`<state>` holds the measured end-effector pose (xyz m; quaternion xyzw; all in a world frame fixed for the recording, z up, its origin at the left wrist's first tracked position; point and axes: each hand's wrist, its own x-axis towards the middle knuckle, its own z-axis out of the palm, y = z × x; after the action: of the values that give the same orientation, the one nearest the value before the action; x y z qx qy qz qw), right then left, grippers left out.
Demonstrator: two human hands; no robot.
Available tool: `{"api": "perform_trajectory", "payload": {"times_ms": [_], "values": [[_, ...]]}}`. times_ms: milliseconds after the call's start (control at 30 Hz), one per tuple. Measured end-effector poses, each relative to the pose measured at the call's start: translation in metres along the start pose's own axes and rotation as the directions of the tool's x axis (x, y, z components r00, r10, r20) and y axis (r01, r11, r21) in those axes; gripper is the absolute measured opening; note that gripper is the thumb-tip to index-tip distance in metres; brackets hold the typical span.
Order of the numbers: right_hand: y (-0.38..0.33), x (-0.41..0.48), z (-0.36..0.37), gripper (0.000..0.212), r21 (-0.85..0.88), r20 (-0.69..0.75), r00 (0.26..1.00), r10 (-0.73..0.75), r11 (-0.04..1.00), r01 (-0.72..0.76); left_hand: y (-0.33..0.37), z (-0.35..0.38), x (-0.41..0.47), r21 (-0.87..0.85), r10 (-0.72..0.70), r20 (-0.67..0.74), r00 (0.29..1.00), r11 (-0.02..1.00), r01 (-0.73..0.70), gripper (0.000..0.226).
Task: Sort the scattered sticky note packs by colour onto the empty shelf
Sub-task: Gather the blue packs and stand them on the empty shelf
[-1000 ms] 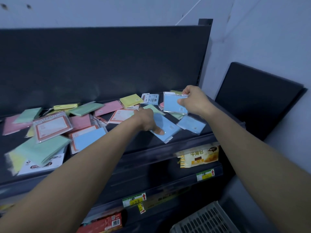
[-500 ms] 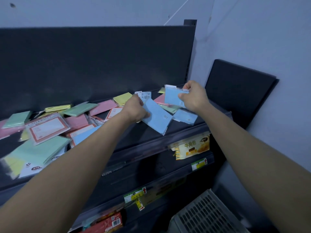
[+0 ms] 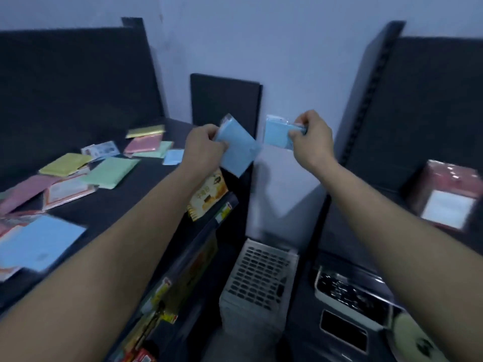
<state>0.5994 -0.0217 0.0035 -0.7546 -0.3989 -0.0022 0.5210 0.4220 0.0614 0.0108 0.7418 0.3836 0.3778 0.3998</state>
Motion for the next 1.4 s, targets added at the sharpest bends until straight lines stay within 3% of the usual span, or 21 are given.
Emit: {"api": "perform_trajectory", "payload": {"times_ms": [133, 267, 567, 733, 967, 1167, 1400], "values": [[0.037, -0.013, -0.089, 0.008, -0.125, -0.223, 0.972, 0.071, 0.987, -0.101, 0.037, 0.076, -0.014, -0.126, 0.109, 0.218, 0.970, 0.989, -0.083, 0.009], [0.072, -0.034, -0.170, 0.013, -0.186, -0.388, 0.912, 0.131, 0.959, -0.216, 0.075, 0.158, -0.040, -0.195, 0.185, 0.415, 0.891, 0.974, -0.112, 0.007], [0.162, -0.060, -0.326, 0.015, -0.208, -0.601, 0.773, 0.201, 0.895, -0.395, 0.127, 0.347, -0.106, -0.268, 0.184, 0.686, 0.704, 0.963, 0.010, 0.018], [0.225, -0.048, -0.394, 0.013, -0.215, -0.589, 0.774, 0.233, 0.878, -0.427, 0.147, 0.455, -0.125, -0.183, 0.090, 0.717, 0.691, 0.981, 0.062, 0.020], [0.303, -0.031, -0.468, 0.009, -0.207, -0.494, 0.818, 0.294, 0.875, -0.439, 0.153, 0.572, -0.131, -0.055, -0.044, 0.586, 0.809, 0.994, 0.094, 0.026], [0.348, -0.017, -0.485, 0.010, -0.208, -0.362, 0.870, 0.334, 0.881, -0.425, 0.143, 0.613, -0.125, -0.019, -0.150, 0.537, 0.830, 0.982, 0.190, 0.025], [0.378, -0.003, -0.475, 0.012, -0.190, -0.199, 0.906, 0.373, 0.893, -0.409, 0.135, 0.630, -0.106, 0.104, -0.161, 0.510, 0.845, 0.987, 0.126, 0.018]]}}
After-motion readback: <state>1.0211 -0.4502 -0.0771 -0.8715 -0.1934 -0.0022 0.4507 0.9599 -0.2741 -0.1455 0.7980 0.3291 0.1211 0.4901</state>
